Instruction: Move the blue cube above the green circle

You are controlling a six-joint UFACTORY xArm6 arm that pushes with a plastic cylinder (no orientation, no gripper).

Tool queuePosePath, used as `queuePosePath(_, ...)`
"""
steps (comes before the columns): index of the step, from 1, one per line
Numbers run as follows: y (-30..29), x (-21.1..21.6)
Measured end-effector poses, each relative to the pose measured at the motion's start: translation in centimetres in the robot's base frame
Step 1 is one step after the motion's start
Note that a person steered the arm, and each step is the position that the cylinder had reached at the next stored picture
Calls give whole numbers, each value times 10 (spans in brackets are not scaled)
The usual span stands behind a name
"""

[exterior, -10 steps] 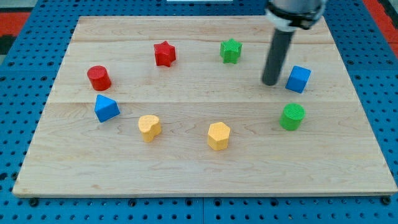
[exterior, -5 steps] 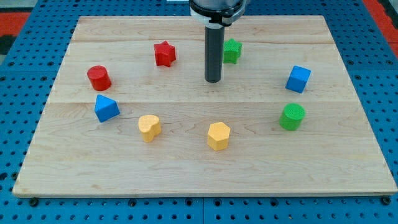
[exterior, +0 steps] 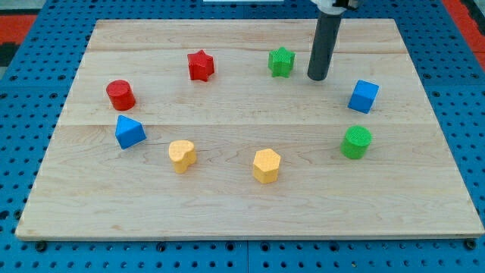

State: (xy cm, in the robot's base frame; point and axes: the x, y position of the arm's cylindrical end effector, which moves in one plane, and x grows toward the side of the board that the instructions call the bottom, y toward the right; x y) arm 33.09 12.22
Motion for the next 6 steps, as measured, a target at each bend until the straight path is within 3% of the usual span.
queuePosePath(1, 6, -5)
queuePosePath(3, 100, 19)
queuePosePath(5, 58, 41)
queuePosePath(6, 129, 46)
